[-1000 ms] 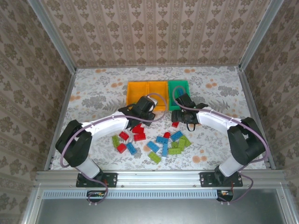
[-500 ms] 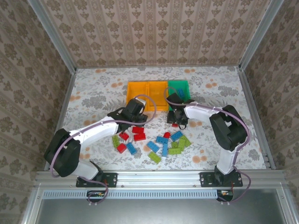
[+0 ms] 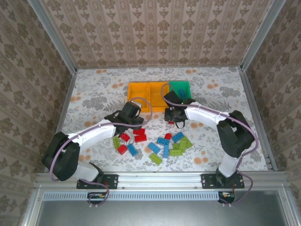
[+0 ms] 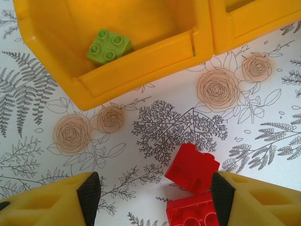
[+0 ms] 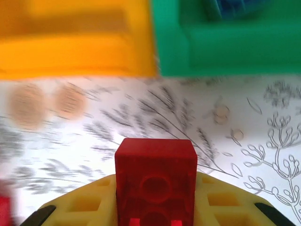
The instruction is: Sort the legos into containers by color
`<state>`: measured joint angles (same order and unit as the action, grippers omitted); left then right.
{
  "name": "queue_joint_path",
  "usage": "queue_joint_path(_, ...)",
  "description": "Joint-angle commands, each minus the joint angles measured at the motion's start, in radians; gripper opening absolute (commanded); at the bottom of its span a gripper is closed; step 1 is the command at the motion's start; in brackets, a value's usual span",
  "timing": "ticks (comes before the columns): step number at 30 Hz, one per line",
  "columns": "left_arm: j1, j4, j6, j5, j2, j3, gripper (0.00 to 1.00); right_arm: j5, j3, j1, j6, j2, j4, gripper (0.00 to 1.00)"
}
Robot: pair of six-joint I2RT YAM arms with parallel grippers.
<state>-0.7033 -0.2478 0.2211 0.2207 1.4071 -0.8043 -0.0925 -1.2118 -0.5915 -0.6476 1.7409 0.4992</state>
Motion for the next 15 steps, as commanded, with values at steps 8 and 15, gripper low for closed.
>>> queue_joint_path(8, 0.011, 0.055, 0.009, -0.157, 0.012, 0.042, 0.79, 0.026, -0.302, 0.041, 0.073, 0.131, -0.040, 0.26)
queue_joint_path(15, 0.027, 0.079, -0.045, -0.250, 0.026, 0.059, 0.89, -0.008, -0.492, 0.059, 0.080, 0.306, 0.024, 0.35)
